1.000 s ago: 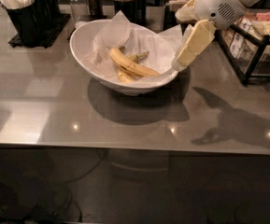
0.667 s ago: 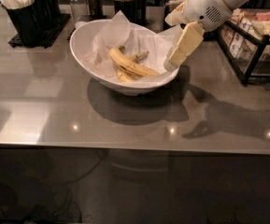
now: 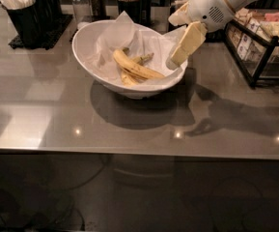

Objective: Pick banana from white bowl

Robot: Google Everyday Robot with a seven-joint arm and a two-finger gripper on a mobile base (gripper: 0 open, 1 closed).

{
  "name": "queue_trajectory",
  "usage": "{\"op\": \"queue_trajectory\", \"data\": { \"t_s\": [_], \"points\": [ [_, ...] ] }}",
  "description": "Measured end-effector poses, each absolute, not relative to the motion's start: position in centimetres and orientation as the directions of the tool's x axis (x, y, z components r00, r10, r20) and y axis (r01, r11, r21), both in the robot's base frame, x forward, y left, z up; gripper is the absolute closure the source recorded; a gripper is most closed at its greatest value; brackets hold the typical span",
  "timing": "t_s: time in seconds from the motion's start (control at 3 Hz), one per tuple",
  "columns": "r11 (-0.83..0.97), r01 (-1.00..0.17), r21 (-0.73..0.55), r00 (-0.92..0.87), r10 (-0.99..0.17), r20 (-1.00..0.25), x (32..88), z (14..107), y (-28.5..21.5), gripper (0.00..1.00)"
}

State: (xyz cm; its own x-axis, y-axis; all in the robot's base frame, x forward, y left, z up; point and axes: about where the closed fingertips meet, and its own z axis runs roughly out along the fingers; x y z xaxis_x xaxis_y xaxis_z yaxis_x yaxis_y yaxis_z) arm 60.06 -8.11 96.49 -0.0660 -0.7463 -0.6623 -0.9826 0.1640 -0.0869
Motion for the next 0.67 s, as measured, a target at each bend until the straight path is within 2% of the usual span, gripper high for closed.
{"op": "queue_trajectory", "data": {
  "t_s": [0.67],
  "points": [
    [0.138, -0.989, -0.059, -0.061, -0.728, -0.683, 64.5, 95.2, -6.2, 0.0]
  ]
}}
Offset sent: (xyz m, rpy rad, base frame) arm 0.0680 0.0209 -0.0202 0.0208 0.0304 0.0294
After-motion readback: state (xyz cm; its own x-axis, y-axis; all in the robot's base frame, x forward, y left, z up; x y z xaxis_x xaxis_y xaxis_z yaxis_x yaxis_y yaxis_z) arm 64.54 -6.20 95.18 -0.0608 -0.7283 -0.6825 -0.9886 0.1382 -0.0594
